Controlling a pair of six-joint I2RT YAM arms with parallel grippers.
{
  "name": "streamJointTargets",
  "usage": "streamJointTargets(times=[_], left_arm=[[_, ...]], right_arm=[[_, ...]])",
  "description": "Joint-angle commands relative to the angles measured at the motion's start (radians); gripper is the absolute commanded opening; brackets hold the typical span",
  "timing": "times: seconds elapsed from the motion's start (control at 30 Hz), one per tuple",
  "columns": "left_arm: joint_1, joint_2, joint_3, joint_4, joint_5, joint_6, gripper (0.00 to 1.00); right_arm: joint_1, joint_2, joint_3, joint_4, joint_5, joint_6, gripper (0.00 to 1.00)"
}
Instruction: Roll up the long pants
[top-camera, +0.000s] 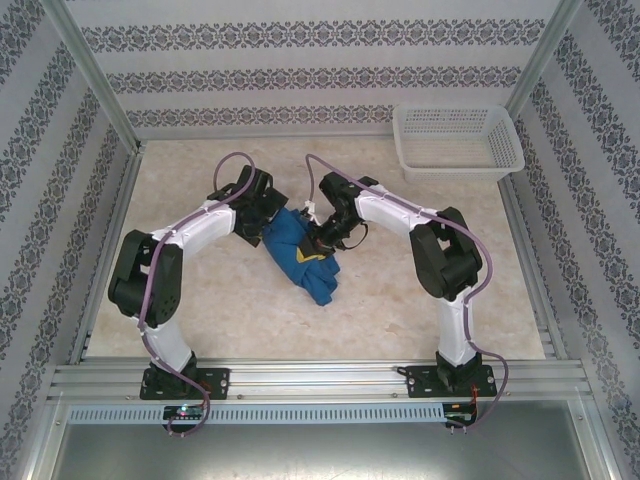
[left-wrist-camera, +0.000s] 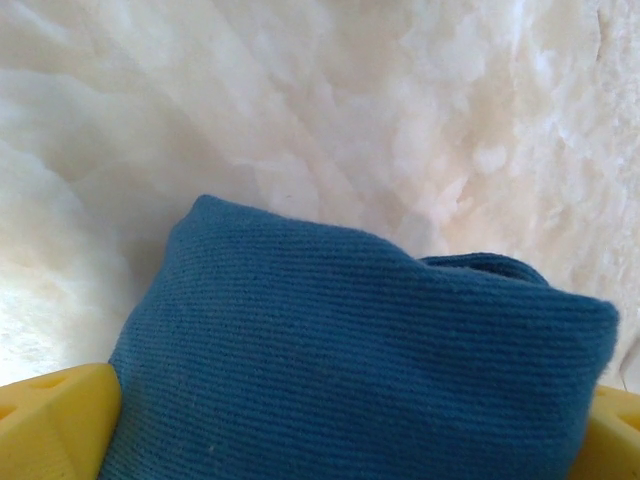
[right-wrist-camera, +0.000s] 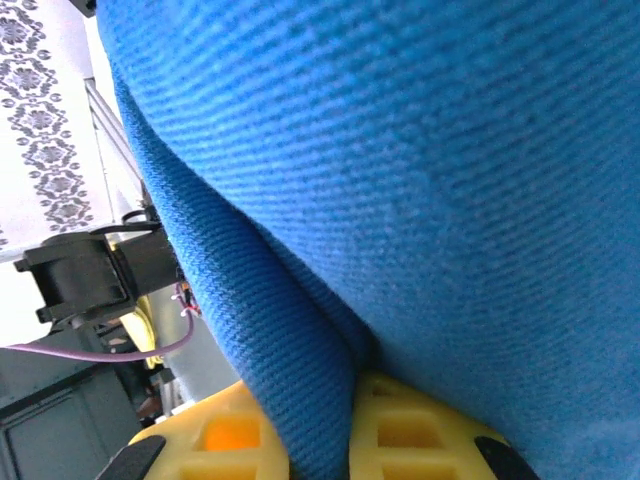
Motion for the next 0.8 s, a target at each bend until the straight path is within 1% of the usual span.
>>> streamJointTargets(times=[0.0,0.2,0.3,0.37,0.43,0.5,0.63,0.73,0.77], left_arm=[[-0.049,0.028,-0.041,0.022,-0.005,-0.05,1.0],[-0.086,0.024,-0.082,0.073,-0.026,-0.089,1.0],[-0.092,-0.018,-0.101,0.126,-0.069,-0.084,1.0],[-0.09,-0.036,-0.063,0.112,-0.101,-0.048,1.0],[-0.089,-0.029,0.032,0.057,-0.116,0.016,1.0],[-0.09,-0.012,0.107,0.028,-0.109,0.052,1.0],[-0.09,0.017,0.189,0.054,-0.094,0.089,1.0],[-0.09,0.055,0.266,-0.005,-0.069,0.115,1.0],[-0.088,0.058,0.263,-0.005,-0.057,0.118,1.0]], right_arm=[[-0.035,0.037,-0.039,-0.042,-0.069,0.005,0.0],[-0.067,0.06,-0.065,-0.045,-0.075,-0.014,0.0],[-0.069,0.073,-0.072,-0.047,-0.07,-0.023,0.0],[-0.069,0.08,-0.074,-0.046,-0.068,-0.027,0.0],[-0.068,0.083,-0.075,-0.042,-0.069,-0.026,0.0],[-0.068,0.084,-0.076,-0.036,-0.069,-0.024,0.0],[-0.064,0.091,-0.08,-0.023,-0.08,-0.015,0.0],[-0.063,0.091,-0.08,-0.022,-0.079,-0.016,0.0],[-0.065,0.093,-0.08,-0.02,-0.08,-0.016,0.0]])
